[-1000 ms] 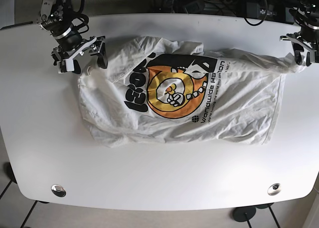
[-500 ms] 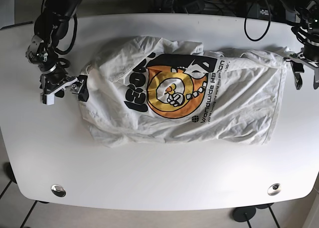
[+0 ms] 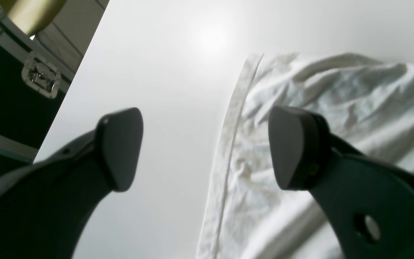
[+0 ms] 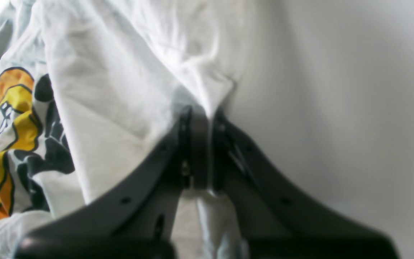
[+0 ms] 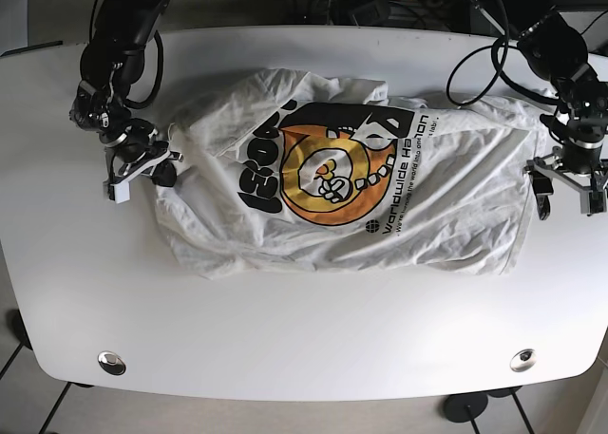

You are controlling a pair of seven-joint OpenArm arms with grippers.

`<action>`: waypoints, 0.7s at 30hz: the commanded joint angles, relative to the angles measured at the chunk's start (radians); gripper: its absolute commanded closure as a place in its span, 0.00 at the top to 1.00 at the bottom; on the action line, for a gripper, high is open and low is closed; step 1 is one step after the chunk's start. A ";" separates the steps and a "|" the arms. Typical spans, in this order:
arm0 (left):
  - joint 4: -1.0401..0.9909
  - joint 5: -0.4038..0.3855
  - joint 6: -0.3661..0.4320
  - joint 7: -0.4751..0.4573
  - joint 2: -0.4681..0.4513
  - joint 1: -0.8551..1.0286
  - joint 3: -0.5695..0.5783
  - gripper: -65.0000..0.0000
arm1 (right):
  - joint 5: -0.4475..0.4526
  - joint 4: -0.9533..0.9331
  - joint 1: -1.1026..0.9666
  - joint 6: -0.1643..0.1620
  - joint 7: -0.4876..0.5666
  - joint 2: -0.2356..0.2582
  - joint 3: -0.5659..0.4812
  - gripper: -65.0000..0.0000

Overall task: Fold the T-shirt properly
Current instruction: 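Release the shirt edge and move both grippers to the shirt's sides, then grasp the shirt sides with both grippers, lift and shake it out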

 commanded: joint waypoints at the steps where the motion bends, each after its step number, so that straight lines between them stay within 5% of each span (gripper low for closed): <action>1: -0.084 0.007 0.007 -0.016 -0.031 -0.073 0.039 0.87 | -0.004 0.014 0.014 0.003 0.001 0.013 0.002 0.06; 9: -0.595 0.004 0.005 -0.030 -0.149 -0.362 0.148 0.87 | 0.002 0.016 0.016 0.003 0.001 0.012 0.002 0.03; 14: -0.963 0.002 0.002 -0.185 -0.200 -0.497 0.264 0.87 | 0.004 0.016 0.033 0.003 0.001 0.007 0.004 0.03; 18: -1.089 0.002 -0.001 -0.211 -0.200 -0.525 0.278 0.87 | 0.004 0.027 0.036 0.003 0.001 0.007 0.004 0.03; 21: -1.136 0.002 -0.099 -0.194 -0.192 -0.520 0.278 0.87 | 0.004 0.063 0.036 0.003 -0.003 0.004 0.004 0.03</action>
